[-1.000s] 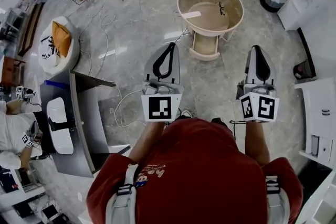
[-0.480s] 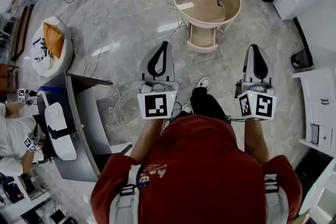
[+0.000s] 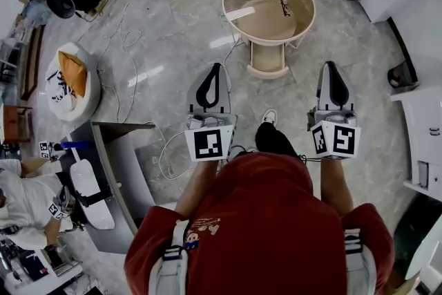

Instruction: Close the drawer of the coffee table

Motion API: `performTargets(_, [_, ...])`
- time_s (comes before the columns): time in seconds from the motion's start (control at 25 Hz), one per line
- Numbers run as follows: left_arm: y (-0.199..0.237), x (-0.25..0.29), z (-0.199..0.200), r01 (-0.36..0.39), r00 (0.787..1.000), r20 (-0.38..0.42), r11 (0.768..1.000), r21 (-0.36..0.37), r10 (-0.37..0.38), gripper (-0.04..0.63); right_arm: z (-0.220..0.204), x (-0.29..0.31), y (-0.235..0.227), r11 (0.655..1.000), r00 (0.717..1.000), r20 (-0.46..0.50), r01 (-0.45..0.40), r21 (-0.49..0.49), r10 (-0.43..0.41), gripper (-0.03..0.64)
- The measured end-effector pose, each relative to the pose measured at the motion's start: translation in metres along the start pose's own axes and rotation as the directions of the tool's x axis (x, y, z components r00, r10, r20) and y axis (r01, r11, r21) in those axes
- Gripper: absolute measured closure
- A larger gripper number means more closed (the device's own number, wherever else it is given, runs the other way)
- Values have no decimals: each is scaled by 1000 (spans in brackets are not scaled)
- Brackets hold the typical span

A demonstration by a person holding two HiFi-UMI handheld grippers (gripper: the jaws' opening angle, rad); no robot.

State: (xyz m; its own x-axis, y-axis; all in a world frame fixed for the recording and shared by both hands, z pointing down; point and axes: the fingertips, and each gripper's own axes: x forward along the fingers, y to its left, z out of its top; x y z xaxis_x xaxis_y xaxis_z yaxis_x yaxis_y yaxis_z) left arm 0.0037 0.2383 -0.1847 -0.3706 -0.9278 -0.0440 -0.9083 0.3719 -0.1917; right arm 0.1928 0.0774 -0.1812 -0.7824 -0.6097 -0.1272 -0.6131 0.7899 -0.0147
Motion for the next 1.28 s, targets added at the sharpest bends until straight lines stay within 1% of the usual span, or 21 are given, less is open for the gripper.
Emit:
performTargets(0.2, [-11, 46, 6, 35, 999, -2, 999, -5, -35, 581, -5, 28, -28, 1000, 1000, -13, 21, 16, -21, 588])
performTargets(0.36, [-25, 83, 7, 41, 999, 17, 997, 64, -42, 581, -13, 53, -55, 999, 1000, -10, 29, 31, -29, 588])
performTargets(0.4, [-28, 93, 7, 43, 999, 26, 996, 72, -45, 581, -15, 60, -62, 999, 999, -8, 34, 41, -34, 588])
performTargets(0.44, [-31, 104, 10, 46, 998, 44, 997, 65, -49, 581, -17, 67, -69, 998, 999, -6, 40, 51, -40, 588])
performTargets(0.56, [-39, 142, 23, 48, 991, 126, 999, -11, -46, 581, -23, 89, -92, 995, 999, -3, 40, 96, -40, 588])
performTargets(0.6, [-42, 154, 24, 52, 990, 136, 998, -27, -48, 581, -25, 95, -99, 992, 999, 3, 36, 120, -37, 588])
performTargets(0.72, [-48, 185, 12, 50, 994, 97, 998, -49, -45, 581, -31, 110, -118, 985, 999, 22, 28, 168, -32, 589])
performTargets(0.84, [-57, 208, 3, 51, 996, 80, 997, -60, -47, 581, -40, 118, -131, 985, 999, 23, 27, 169, -32, 589])
performTargets(1.04, [-77, 243, -6, 111, 991, 76, 993, -36, -108, 581, -56, 133, -148, 987, 999, 11, 41, 158, -43, 589])
performTargets(1.28, [-81, 273, -14, 195, 979, 70, 980, -45, -192, 581, -67, 146, -159, 987, 993, -26, 116, 111, -114, 591])
